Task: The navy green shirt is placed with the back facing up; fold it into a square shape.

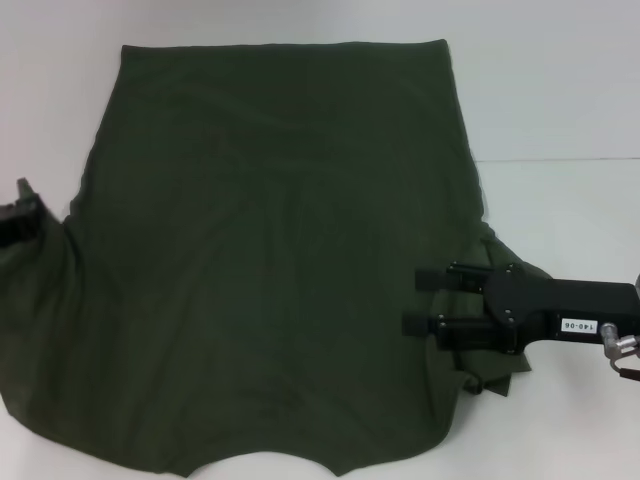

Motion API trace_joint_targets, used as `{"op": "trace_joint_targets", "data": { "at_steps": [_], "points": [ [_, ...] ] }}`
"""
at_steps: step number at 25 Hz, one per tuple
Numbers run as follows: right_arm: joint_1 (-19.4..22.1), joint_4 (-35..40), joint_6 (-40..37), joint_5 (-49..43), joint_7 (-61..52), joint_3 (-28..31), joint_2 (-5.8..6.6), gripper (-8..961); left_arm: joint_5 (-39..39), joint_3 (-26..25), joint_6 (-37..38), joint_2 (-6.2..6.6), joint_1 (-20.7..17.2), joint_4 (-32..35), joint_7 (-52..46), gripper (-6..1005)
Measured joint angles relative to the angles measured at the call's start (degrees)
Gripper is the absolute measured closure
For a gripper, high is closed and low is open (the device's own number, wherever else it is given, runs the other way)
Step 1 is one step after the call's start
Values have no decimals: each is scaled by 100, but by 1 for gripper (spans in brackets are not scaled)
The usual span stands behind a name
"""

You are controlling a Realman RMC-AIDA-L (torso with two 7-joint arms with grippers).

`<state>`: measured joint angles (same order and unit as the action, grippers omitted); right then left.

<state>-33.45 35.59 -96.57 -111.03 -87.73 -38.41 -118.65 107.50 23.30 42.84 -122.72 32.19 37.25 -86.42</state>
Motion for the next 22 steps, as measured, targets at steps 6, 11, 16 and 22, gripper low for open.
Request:
{"op": "trace_joint_targets", "data": {
  "at_steps": [6, 11, 16, 22],
  "points": [
    [21, 0, -23, 3, 2, 0, -4, 92, -19, 88, 835, -143, -78, 266, -87, 970],
    [23, 0, -16, 3, 2, -26, -3, 92, -320, 346, 1268, -159, -63, 0, -90, 971],
    [23, 1, 3, 0, 2, -52, 12, 93, -865, 509, 1594, -157, -40, -403, 234, 949],
    [18, 1, -21, 3, 3, -50, 46, 94, -1148, 521, 1930, -162, -78, -599, 329, 922]
  ]
}}
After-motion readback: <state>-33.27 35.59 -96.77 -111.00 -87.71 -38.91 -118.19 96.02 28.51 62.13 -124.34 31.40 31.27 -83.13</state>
